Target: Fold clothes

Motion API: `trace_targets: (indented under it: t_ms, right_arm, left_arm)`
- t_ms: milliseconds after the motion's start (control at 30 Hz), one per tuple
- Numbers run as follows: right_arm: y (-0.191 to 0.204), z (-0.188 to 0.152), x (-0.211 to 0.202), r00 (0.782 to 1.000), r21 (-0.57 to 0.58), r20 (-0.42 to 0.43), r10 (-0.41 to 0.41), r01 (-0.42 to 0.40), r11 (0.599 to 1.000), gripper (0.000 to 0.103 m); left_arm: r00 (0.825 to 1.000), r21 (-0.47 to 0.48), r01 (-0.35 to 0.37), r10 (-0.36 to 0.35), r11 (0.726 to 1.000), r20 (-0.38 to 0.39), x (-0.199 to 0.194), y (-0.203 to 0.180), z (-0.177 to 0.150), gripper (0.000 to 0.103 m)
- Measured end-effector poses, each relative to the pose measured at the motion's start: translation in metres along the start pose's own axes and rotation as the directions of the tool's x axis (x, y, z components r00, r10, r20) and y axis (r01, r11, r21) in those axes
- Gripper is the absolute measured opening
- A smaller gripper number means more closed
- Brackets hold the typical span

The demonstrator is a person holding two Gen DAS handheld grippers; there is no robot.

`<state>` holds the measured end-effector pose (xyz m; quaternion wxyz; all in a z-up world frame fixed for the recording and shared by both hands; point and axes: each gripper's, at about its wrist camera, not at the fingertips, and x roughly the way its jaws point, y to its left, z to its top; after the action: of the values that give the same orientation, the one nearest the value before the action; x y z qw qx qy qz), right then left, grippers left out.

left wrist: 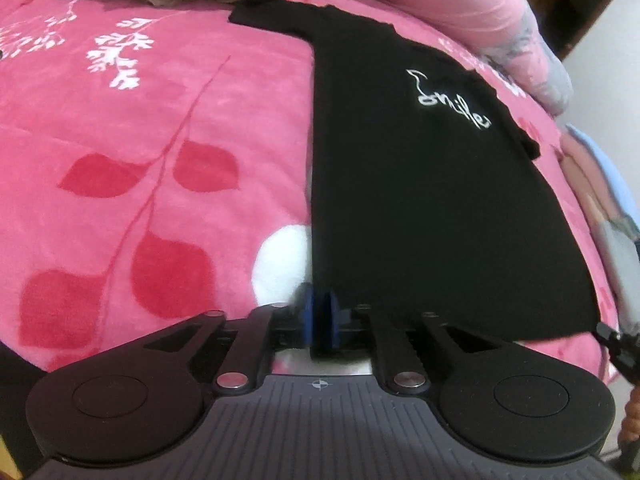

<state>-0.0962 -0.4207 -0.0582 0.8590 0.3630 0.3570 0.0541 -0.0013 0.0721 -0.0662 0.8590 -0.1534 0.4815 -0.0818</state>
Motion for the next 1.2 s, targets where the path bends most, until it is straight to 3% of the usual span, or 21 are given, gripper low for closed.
trace_targets:
  t_ms: [33,67,100,267,367,467,633,800,900,933,967,1033,1200]
  right_arm:
    - [0.001,0.002,-0.006,1.0,-0.017,0.007,-0.001,0.001,1.0,0.019]
    - [0.002,0.005,-0.011,1.0,-0.032,0.019,-0.003,0.004,0.999,0.034]
    - [0.003,0.007,-0.016,0.999,-0.042,0.044,-0.011,0.012,0.999,0.041]
    - [-0.002,0.021,-0.026,0.989,-0.028,0.137,-0.05,0.054,0.998,0.043]
    - [-0.014,0.026,-0.008,0.991,0.037,0.121,-0.06,0.056,0.998,0.034]
    - [-0.012,0.029,0.005,0.992,0.017,0.112,-0.059,0.057,0.998,0.026]
    - [0.002,0.03,0.025,0.992,-0.106,0.083,-0.094,0.102,0.989,0.026]
    - [0.012,0.026,0.038,0.995,-0.189,0.042,-0.089,0.095,0.977,0.026]
    - [0.008,0.028,0.044,0.997,-0.166,0.035,-0.062,0.067,0.984,0.025]
    - [0.005,0.028,0.045,0.998,-0.145,0.039,-0.055,0.06,0.988,0.019]
    - [0.003,0.028,0.045,0.997,-0.124,0.048,-0.056,0.062,0.99,0.003]
    - [-0.002,0.029,0.042,0.995,-0.079,0.074,-0.06,0.065,0.995,0.003]
    - [-0.006,0.023,-0.013,0.97,0.033,0.237,-0.063,0.057,0.998,0.003]
  left_arm:
    - [1.0,0.006,-0.003,0.003,1.0,-0.008,-0.004,0.001,0.001,0.024]
    - [1.0,0.012,-0.006,0.006,1.0,-0.017,-0.007,0.002,0.003,0.028]
    - [1.0,0.024,-0.023,0.023,0.999,-0.001,-0.013,0.002,0.004,0.033]
    - [0.992,0.072,-0.088,0.081,0.994,0.095,-0.036,0.0,0.011,0.035]
    - [0.991,0.066,-0.039,0.03,0.997,0.129,-0.028,-0.007,0.021,0.035]
    - [0.992,0.097,0.012,-0.024,0.995,0.126,-0.008,-0.019,0.024,0.035]
    - [0.996,0.163,0.037,-0.049,0.986,0.072,0.027,-0.038,0.017,0.034]
    - [0.997,0.183,0.021,-0.034,0.983,0.071,0.037,-0.041,0.011,0.034]
    - [0.997,0.168,0.026,-0.039,0.985,0.07,0.038,-0.039,0.011,0.034]
    - [0.997,0.166,0.025,-0.037,0.986,0.071,0.038,-0.039,0.01,0.034]
    - [0.997,0.169,0.021,-0.034,0.985,0.074,0.039,-0.039,0.01,0.034]
    - [0.996,0.179,0.011,-0.026,0.984,0.08,0.039,-0.041,0.008,0.034]
    - [0.995,0.211,-0.009,-0.011,0.977,0.095,0.038,-0.044,0.003,0.035]
